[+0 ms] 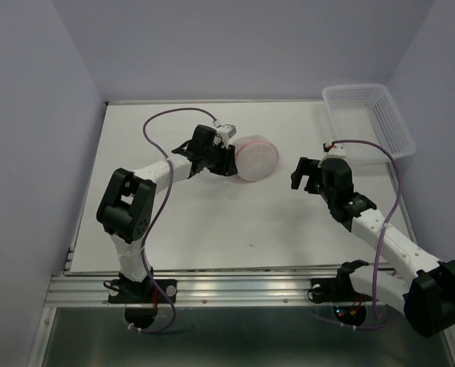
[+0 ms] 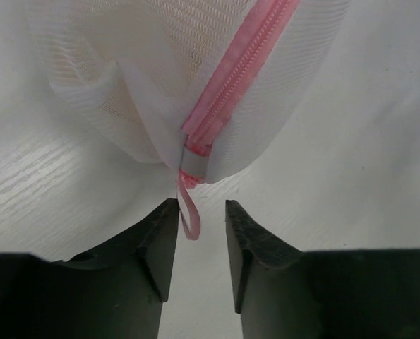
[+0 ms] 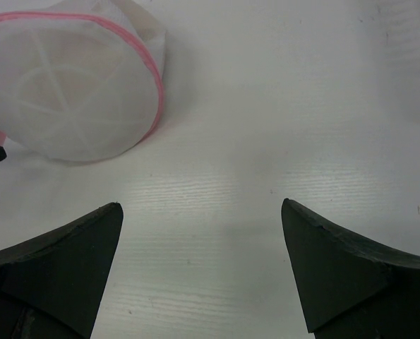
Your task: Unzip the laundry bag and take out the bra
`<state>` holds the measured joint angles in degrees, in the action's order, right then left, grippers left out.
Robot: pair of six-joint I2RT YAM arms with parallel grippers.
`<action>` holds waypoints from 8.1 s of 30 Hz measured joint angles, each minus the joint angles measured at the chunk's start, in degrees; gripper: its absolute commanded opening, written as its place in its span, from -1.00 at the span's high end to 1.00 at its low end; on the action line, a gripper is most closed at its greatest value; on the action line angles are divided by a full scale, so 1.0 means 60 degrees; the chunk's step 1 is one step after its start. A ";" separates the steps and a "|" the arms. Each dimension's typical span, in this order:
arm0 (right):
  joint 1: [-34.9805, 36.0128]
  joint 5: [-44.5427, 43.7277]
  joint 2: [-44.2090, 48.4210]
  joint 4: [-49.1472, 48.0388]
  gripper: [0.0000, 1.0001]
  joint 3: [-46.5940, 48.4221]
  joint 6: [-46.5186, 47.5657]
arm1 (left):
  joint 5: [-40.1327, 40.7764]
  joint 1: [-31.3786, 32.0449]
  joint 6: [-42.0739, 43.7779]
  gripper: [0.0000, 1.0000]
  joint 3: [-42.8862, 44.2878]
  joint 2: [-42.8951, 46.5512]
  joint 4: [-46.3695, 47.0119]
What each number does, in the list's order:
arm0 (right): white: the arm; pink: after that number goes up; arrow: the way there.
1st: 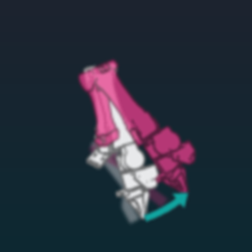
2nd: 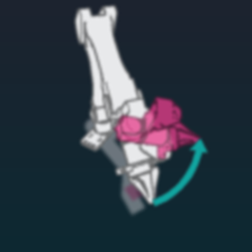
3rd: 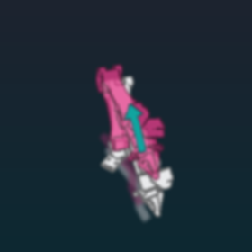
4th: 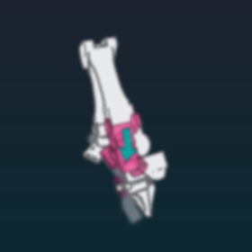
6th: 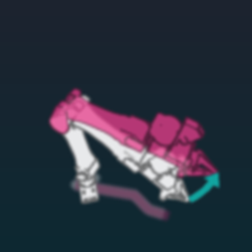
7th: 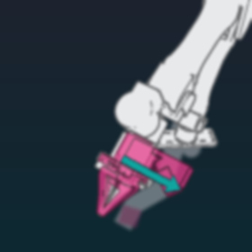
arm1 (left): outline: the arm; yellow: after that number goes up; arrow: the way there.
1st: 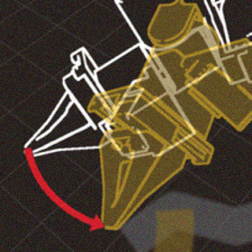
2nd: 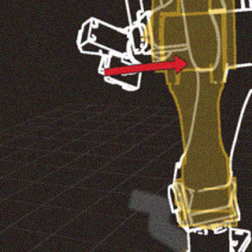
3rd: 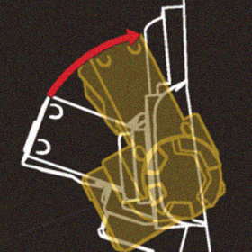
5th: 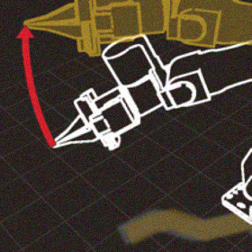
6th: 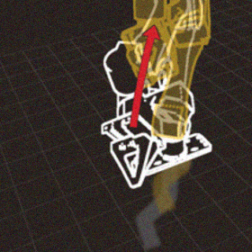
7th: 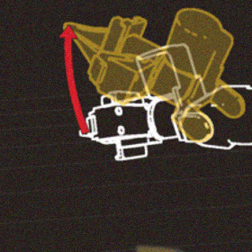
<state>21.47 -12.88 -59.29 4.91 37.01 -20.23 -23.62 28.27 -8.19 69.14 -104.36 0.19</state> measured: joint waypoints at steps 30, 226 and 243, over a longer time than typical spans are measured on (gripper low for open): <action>0.0000 0.1523 -0.0015 0.0182 -1.00 0.0004 0.0412 | -0.0539 0.0200 -0.1268 1.00 0.0372 0.0863 -0.0317; 0.1632 0.2681 -0.4113 -0.7231 0.99 -0.0874 -0.1526 | 0.0481 0.0412 -0.6965 1.00 0.2062 0.0098 -0.2361; 0.1151 0.4681 -0.4295 -0.6623 0.99 -0.0280 -0.0102 | -0.0353 0.0066 -0.4860 1.00 0.3184 -0.0532 -0.3275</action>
<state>28.38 15.20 -85.06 -34.83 35.33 -20.84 -25.74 28.67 -37.34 88.25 -107.55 -19.46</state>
